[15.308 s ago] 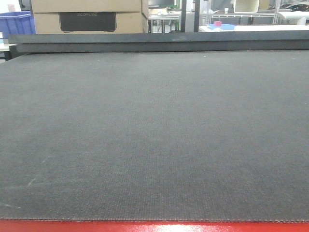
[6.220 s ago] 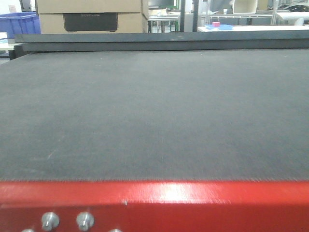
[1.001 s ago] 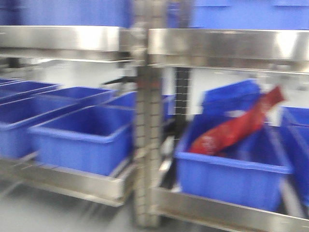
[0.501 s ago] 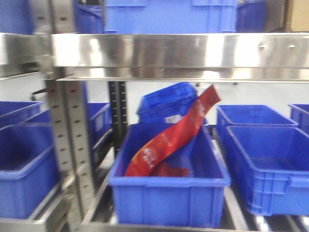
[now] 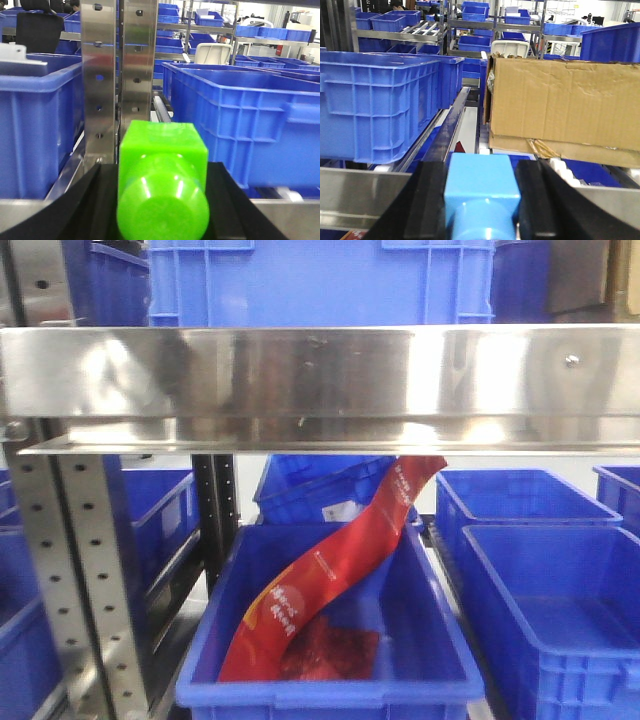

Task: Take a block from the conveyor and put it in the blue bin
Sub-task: 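Drive up to the shelf and hold both blocks over blue bins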

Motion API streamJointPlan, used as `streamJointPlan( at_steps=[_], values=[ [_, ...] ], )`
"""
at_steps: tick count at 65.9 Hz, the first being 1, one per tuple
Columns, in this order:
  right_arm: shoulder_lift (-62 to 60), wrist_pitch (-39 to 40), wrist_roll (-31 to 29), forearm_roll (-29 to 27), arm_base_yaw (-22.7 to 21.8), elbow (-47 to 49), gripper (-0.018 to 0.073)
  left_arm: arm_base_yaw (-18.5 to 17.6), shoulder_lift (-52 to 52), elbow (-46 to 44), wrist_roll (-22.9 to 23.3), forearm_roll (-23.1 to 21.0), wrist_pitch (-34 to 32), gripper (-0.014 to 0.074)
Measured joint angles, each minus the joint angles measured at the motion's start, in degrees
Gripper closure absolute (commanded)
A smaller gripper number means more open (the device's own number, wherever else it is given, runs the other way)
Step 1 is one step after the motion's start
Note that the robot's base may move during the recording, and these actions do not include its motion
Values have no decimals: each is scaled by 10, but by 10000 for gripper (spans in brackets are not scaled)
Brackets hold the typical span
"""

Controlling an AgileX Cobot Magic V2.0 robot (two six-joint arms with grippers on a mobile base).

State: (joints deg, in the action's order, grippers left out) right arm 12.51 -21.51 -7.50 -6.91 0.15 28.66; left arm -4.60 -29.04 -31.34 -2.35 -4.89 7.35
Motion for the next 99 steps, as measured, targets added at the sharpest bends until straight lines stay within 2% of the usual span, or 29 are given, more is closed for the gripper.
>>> streamJointPlan(
  at_steps=[76,91,99],
  values=[
    [0,0,0,0,0,0,727,0,0,0,0,0,0,696],
    [0,2,0,-5,0,0,727,-34,0,0,0,0,-5,696],
    [6,-2,-1,-52,3,4,727,-56,0,0,0,0,-6,696]
  ],
)
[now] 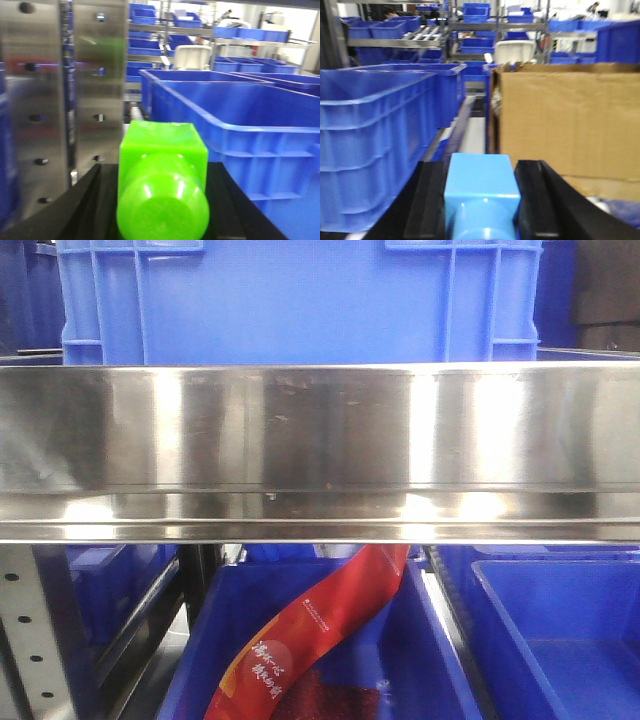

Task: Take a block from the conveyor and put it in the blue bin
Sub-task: 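Drive up to the shelf and hold both blocks over blue bins, then open both grippers to drop the blocks into the blue bins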

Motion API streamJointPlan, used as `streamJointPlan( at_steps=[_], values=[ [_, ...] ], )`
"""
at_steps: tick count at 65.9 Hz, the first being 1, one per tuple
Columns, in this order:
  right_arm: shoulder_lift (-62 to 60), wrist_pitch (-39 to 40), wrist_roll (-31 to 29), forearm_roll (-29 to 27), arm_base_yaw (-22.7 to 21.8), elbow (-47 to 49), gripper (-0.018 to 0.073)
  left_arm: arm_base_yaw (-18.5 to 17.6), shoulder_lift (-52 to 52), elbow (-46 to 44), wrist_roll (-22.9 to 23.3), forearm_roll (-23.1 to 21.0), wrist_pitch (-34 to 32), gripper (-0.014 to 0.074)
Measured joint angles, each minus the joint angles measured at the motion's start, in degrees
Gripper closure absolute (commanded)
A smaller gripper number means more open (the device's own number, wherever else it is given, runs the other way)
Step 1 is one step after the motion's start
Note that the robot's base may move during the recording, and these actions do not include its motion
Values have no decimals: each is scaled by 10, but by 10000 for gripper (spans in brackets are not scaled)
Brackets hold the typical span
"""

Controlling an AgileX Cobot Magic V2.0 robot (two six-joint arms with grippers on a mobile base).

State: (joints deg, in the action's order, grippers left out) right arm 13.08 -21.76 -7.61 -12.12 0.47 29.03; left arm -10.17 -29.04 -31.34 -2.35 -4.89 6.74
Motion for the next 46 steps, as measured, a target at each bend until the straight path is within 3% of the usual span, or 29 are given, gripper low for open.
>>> streamJointPlan(
  at_steps=[21,34,46],
  values=[
    [138,-6,-46,-22,38,112,727,-75,-101,-137,0,13,63,696],
    [246,12,-47,-22,98,182,727,-122,-223,-239,0,14,69,696],
    [364,42,-48,-22,171,253,727,-131,-323,-317,0,-2,72,696]
  ],
)
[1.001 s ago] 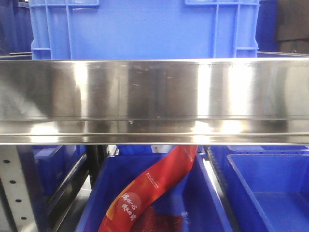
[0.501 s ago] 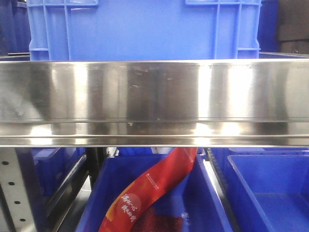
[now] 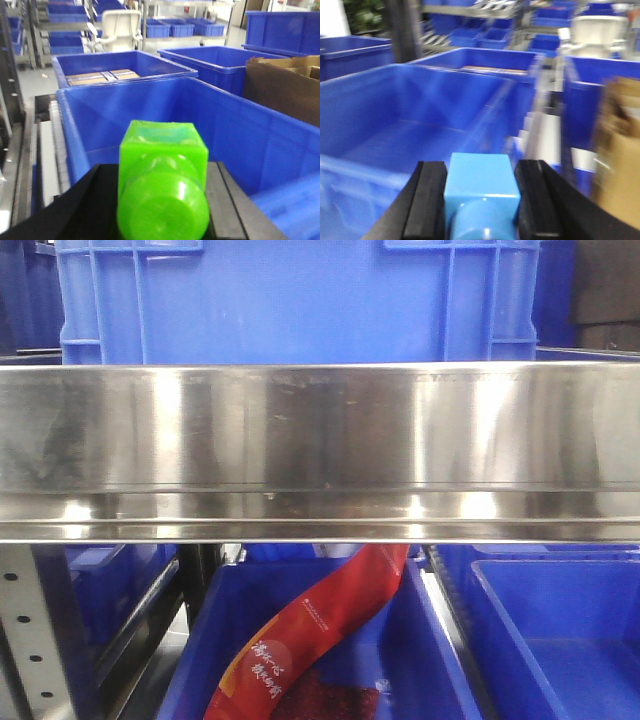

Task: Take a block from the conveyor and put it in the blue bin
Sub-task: 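Open both grippers to drop the blocks into the blue bins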

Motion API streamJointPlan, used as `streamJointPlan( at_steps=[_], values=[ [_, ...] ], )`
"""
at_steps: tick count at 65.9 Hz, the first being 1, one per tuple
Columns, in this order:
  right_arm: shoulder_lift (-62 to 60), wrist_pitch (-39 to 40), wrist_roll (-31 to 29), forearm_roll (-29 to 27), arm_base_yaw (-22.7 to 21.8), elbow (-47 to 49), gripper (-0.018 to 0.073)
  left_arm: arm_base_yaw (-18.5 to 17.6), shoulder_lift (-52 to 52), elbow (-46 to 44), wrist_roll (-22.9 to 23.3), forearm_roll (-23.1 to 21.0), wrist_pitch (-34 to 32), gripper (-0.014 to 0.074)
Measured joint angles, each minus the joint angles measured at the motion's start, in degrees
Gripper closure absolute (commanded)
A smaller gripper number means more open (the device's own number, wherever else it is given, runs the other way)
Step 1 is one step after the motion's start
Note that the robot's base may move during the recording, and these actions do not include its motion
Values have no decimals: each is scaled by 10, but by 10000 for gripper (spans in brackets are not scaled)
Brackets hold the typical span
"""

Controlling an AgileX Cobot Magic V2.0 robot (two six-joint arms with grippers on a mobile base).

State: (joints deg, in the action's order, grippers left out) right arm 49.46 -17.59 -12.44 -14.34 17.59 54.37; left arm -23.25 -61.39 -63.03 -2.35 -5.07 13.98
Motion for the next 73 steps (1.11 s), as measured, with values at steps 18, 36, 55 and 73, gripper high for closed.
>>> streamJointPlan(
  at_steps=[18,36,55,73],
  values=[
    [184,47,0,-1,78,117,727,0,-129,-119,0,-13,51,696],
    [326,65,0,-1,88,214,393,-5,-230,-199,0,-15,93,411],
    [362,65,-1,-1,88,227,159,-17,-262,-207,0,-16,80,143],
    [362,67,-1,-1,88,228,589,-17,-263,-207,0,-16,71,559]
  ],
)
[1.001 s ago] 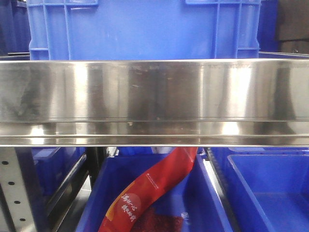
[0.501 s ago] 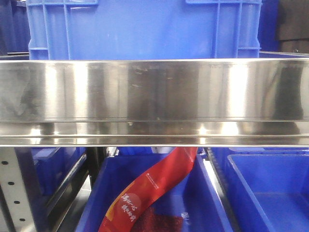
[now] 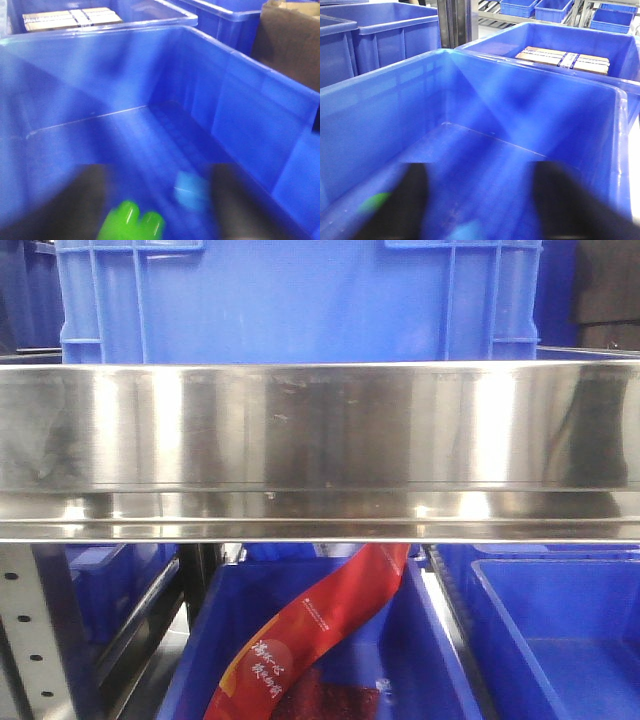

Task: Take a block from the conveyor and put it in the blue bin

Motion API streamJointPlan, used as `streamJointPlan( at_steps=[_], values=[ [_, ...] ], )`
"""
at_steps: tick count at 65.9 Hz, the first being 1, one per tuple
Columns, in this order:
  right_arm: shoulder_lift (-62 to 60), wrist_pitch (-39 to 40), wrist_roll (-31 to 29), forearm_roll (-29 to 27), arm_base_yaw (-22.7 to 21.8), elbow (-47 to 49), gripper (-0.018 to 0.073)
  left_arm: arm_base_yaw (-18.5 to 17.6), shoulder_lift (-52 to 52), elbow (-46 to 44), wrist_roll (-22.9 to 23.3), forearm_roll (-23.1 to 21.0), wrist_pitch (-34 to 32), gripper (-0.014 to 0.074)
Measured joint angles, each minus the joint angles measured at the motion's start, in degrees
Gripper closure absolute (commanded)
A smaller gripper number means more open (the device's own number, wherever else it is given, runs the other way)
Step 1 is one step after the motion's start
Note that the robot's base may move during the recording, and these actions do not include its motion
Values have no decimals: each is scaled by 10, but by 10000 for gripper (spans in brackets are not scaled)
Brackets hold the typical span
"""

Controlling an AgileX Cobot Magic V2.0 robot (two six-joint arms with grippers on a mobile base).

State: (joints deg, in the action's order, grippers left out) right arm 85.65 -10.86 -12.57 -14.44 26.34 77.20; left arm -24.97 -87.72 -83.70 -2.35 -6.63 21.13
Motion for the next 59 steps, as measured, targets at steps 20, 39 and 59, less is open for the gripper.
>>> streamJointPlan(
  at_steps=[20,39,59],
  values=[
    [-35,-6,0,0,-43,0,720,30,44,3,0,0,5,707],
    [-165,-5,0,0,-128,-102,720,76,193,142,0,-2,-57,707],
    [-330,50,0,0,-174,-347,720,144,356,385,0,-4,-86,707]
  ],
)
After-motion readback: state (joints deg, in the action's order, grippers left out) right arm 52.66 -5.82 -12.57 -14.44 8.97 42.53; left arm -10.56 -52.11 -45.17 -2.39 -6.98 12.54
